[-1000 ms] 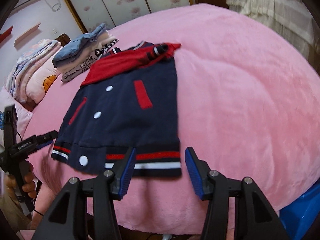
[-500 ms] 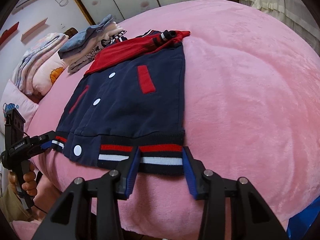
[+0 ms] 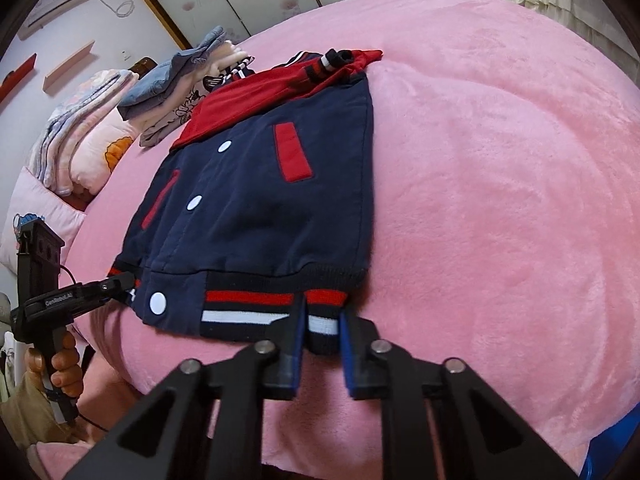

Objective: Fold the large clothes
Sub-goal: 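Grasp the striped hem of the navy jacket with both tools, then lift the hem with both tools and fold it onto the collar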

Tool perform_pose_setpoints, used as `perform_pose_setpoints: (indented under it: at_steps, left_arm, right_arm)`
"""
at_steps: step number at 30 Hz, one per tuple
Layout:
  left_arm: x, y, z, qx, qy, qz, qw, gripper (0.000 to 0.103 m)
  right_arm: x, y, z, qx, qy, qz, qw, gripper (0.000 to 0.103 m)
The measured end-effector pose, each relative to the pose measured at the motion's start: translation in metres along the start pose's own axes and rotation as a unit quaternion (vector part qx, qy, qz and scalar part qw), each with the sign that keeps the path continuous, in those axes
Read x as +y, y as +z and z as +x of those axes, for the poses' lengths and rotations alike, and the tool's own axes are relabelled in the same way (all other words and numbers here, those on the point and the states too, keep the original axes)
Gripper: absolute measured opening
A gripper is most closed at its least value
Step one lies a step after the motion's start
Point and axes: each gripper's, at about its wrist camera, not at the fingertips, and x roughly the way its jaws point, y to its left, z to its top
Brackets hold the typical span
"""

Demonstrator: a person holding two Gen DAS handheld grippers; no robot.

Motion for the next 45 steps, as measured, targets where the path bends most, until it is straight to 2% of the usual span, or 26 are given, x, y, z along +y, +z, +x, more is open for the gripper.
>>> perform_pose_setpoints:
  at_steps: [2, 5, 10, 16, 19, 20, 21, 22, 23, 25, 26, 31, 35, 42, 44, 45]
  left_arm:
    - [-0.005, 0.005, -0.007, -0.003, -0.004, -0.008, 1.0000, 0.010]
    - [-0.010, 0.018, -0.027, -0.021, -0.033, -0.023, 0.9990, 0.009]
    - [-0.025, 0.060, -0.058, -0.059, -0.065, -0.036, 0.9955, 0.009]
    - [-0.032, 0.147, -0.054, -0.088, -0.082, -0.061, 0.9909, 0.010]
    - [-0.031, 0.196, -0.038, -0.089, -0.066, -0.059, 0.9921, 0.012]
    - [-0.031, 0.207, -0.033, -0.088, -0.060, -0.059, 0.9926, 0.013]
    - [-0.030, 0.220, -0.025, -0.086, -0.049, -0.058, 0.9934, 0.021]
    - [-0.028, 0.232, -0.020, -0.085, -0.034, -0.060, 0.9940, 0.031]
    - [-0.027, 0.241, -0.017, -0.092, -0.024, -0.059, 0.9937, 0.036]
    - [-0.023, 0.254, -0.016, -0.115, -0.013, -0.056, 0.9917, 0.056]
    - [-0.021, 0.259, -0.015, -0.123, -0.010, -0.055, 0.9908, 0.058]
    - [-0.008, 0.277, 0.005, -0.120, 0.020, -0.031, 0.9921, 0.058]
    - [0.008, 0.278, 0.034, -0.090, 0.039, -0.010, 0.9951, 0.058]
    - [0.022, 0.288, 0.081, -0.062, 0.064, 0.020, 0.9959, 0.058]
    - [0.024, 0.291, 0.090, -0.058, 0.064, 0.022, 0.9960, 0.050]
    - [0.024, 0.293, 0.094, -0.056, 0.057, 0.025, 0.9965, 0.034]
  right_arm:
    - [0.004, 0.004, -0.006, -0.003, 0.000, -0.005, 1.000, 0.011]
    - [0.010, 0.018, -0.025, -0.018, 0.013, -0.009, 1.000, 0.011]
    - [0.020, 0.065, -0.056, -0.054, 0.043, -0.009, 0.998, 0.011]
    - [0.021, 0.154, -0.054, -0.083, 0.083, 0.020, 0.993, 0.011]
    - [0.018, 0.204, -0.029, -0.082, 0.078, 0.030, 0.993, 0.012]
    - [0.017, 0.215, -0.022, -0.081, 0.071, 0.035, 0.994, 0.016]
    - [0.014, 0.225, -0.015, -0.081, 0.062, 0.043, 0.994, 0.018]
    - [0.010, 0.236, -0.007, -0.082, 0.053, 0.055, 0.994, 0.024]
    - [0.008, 0.243, -0.004, -0.086, 0.054, 0.060, 0.993, 0.033]
    - [0.003, 0.255, 0.002, -0.106, 0.054, 0.063, 0.991, 0.044]
    - [0.002, 0.259, 0.004, -0.113, 0.052, 0.059, 0.990, 0.047]
    - [0.000, 0.272, 0.030, -0.108, 0.020, 0.028, 0.994, 0.048]
    - [-0.007, 0.273, 0.062, -0.075, -0.006, 0.009, 0.997, 0.048]
    - [-0.020, 0.280, 0.122, -0.022, -0.030, 0.000, 0.999, 0.048]
    - [-0.023, 0.283, 0.133, -0.015, -0.032, 0.006, 0.999, 0.048]
    - [-0.025, 0.284, 0.139, -0.014, -0.026, 0.008, 1.000, 0.048]
